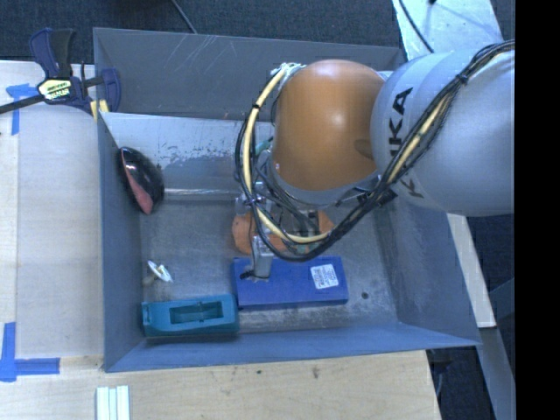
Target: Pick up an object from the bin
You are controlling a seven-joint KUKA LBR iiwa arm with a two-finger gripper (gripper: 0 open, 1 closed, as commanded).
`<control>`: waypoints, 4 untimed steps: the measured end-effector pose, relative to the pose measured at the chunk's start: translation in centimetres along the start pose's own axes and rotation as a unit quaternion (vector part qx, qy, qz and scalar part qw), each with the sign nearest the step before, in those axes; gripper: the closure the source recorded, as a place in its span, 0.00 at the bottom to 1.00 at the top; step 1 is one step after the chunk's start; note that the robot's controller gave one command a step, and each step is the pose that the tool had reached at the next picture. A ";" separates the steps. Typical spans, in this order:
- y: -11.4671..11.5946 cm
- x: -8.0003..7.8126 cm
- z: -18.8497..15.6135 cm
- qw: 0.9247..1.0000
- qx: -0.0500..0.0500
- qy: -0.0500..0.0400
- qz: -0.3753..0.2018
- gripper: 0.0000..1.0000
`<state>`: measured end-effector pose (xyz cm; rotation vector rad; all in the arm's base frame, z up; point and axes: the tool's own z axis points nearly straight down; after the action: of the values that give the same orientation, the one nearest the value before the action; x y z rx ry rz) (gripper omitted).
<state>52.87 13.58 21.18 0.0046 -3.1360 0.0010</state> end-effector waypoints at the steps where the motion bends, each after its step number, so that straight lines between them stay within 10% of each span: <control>1: -0.1 -0.2 -0.5 1.000 -0.001 -0.004 0.002 0.00; 2: -4.9 1.2 6.4 1.000 -0.001 -0.006 -0.029 0.00; 4: -9.1 2.6 6.4 0.999 0.000 -0.005 -0.036 0.00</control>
Offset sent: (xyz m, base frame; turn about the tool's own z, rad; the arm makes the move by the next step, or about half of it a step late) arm -0.0304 -0.1037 -0.1418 -0.1170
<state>50.30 4.44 14.80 0.1167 -3.1438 -0.0007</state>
